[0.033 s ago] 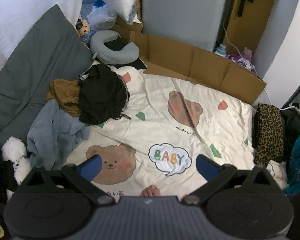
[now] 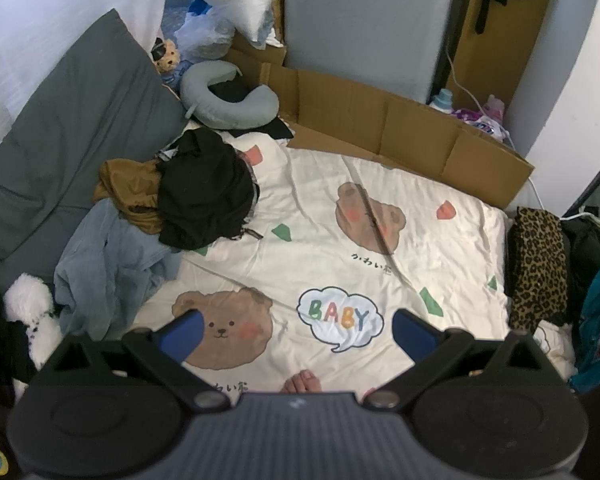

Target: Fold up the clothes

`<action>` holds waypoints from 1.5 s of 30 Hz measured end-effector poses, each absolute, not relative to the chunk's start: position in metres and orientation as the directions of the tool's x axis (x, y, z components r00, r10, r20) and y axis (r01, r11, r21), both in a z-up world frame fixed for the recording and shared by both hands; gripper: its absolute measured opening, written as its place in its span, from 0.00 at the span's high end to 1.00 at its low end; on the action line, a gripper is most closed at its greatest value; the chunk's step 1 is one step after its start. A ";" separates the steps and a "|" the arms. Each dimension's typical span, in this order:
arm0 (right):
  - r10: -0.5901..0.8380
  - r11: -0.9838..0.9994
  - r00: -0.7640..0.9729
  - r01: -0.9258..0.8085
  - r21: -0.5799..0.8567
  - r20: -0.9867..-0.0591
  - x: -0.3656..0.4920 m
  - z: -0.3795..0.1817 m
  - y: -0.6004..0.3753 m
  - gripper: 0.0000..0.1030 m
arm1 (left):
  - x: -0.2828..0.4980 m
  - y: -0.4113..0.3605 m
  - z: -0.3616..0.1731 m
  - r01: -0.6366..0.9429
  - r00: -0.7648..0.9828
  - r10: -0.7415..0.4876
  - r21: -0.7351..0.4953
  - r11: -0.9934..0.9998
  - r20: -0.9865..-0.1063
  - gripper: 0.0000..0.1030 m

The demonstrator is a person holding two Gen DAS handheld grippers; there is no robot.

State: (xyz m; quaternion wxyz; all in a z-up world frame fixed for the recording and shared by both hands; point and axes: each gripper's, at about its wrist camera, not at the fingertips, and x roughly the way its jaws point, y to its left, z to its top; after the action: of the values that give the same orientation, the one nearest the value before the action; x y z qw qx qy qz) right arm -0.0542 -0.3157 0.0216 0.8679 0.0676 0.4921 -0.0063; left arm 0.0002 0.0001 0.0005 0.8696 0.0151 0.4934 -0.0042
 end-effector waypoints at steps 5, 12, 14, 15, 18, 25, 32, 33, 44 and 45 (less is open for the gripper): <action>0.054 0.991 0.517 0.078 0.110 -0.854 -0.054 0.023 -0.314 0.01 | 0.001 0.001 0.002 0.022 0.512 0.007 0.021 1.000 -0.859 0.02; 0.057 0.990 0.522 0.077 0.114 -0.851 -0.056 0.024 -0.314 0.01 | 0.002 0.002 0.004 0.022 0.511 0.010 0.025 0.999 -0.859 0.02; 0.059 0.990 0.525 0.076 0.116 -0.849 -0.057 0.024 -0.315 0.01 | 0.003 0.003 0.004 0.021 0.512 0.010 0.024 0.999 -0.859 0.02; 0.058 0.990 0.526 0.077 0.116 -0.848 -0.056 0.025 -0.315 0.01 | 0.002 0.003 0.004 0.020 0.512 0.009 0.022 1.000 -0.859 0.02; 0.053 0.991 0.525 0.080 0.111 -0.850 -0.057 0.026 -0.316 0.01 | 0.001 0.002 0.004 0.020 0.514 0.004 0.016 1.000 -0.858 0.02; 0.056 0.990 0.522 0.082 0.115 -0.851 -0.054 0.025 -0.316 0.01 | -0.001 0.005 0.002 0.017 0.516 -0.004 0.005 1.000 -0.857 0.02; 0.053 0.990 0.522 0.081 0.112 -0.851 -0.054 0.024 -0.315 0.01 | 0.001 0.005 0.001 0.027 0.508 -0.021 -0.009 1.000 -0.861 0.07; 0.053 0.990 0.522 0.081 0.111 -0.851 -0.055 0.024 -0.315 0.01 | 0.002 0.005 0.000 0.024 0.506 -0.021 -0.010 1.000 -0.862 0.07; 0.054 0.991 0.521 0.080 0.111 -0.852 -0.054 0.025 -0.315 0.01 | 0.000 0.004 0.000 0.024 0.508 -0.020 -0.009 1.000 -0.861 0.07; 0.053 0.991 0.521 0.080 0.111 -0.852 -0.054 0.025 -0.315 0.01 | 0.000 0.004 0.000 0.025 0.508 -0.022 -0.011 1.000 -0.861 0.07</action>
State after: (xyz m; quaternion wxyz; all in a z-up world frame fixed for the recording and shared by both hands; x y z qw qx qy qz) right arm -0.0537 -0.3150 0.0248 0.8693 0.0679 0.4896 -0.0075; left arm 0.0003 0.0044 0.0003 0.8683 0.0014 0.4959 -0.0133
